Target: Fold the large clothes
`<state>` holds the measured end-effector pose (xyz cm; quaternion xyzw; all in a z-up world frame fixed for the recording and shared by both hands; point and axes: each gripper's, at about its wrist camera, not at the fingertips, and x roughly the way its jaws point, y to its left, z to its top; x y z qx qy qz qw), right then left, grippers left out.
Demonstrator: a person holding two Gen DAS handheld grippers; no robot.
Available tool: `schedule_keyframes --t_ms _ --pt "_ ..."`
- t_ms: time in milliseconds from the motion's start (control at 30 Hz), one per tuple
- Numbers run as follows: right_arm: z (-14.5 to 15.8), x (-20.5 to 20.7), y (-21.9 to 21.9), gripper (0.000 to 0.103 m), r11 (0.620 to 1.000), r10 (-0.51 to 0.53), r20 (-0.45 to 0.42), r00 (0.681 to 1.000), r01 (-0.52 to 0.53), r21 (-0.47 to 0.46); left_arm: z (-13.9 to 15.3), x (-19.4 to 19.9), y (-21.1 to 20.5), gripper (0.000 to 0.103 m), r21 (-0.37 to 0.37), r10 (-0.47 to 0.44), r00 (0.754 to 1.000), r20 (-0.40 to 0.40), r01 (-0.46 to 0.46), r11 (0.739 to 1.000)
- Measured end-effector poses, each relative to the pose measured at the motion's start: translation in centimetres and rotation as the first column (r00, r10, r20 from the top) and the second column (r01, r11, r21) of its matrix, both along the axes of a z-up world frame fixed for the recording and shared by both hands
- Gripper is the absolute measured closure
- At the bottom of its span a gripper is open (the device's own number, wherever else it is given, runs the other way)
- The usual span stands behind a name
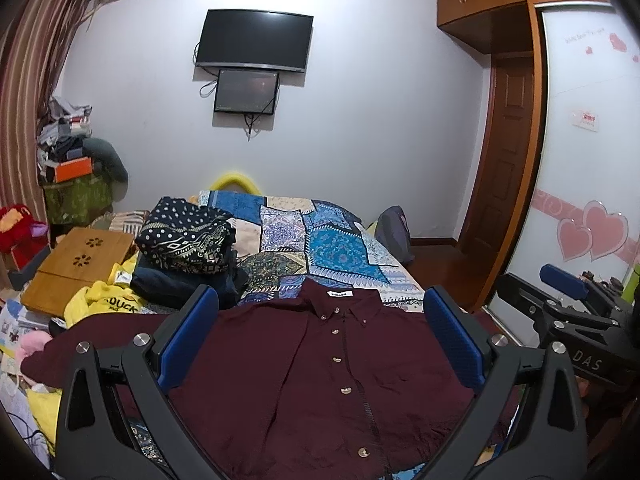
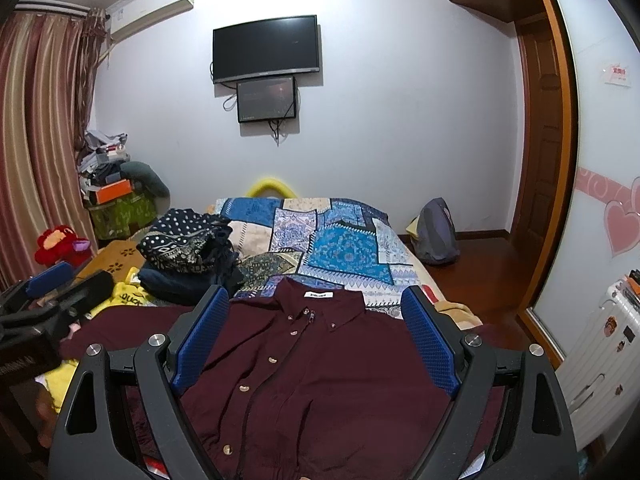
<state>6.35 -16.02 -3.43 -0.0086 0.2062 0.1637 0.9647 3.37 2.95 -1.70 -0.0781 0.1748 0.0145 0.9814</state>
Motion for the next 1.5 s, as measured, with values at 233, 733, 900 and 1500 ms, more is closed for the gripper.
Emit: schedule_keyframes --t_ms 233,733,900,1500 --pt "-1.9 3.6 0.6 0.017 0.999 -0.018 -0.065 0.998 0.015 -0.040 -1.2 2.3 4.9 0.000 -0.003 0.117 0.993 -0.031 -0.118 0.993" --pt "-6.7 12.2 2.6 0.017 0.997 0.003 -0.311 0.950 -0.026 -0.068 -9.8 3.9 26.9 0.000 -0.084 0.444 0.838 -0.317 -0.491 0.867" --pt "-8.3 13.4 3.8 0.017 0.995 0.000 -0.374 0.927 -0.037 -0.093 -16.4 1.5 35.0 0.000 -0.279 0.431 0.757 -0.491 -0.606 0.745" --pt "-10.2 15.2 6.4 0.017 0.980 -0.053 -0.433 0.900 -0.037 -0.196 -30.1 -3.0 45.8 0.034 -0.532 0.371 0.660 -0.653 -0.749 0.395"
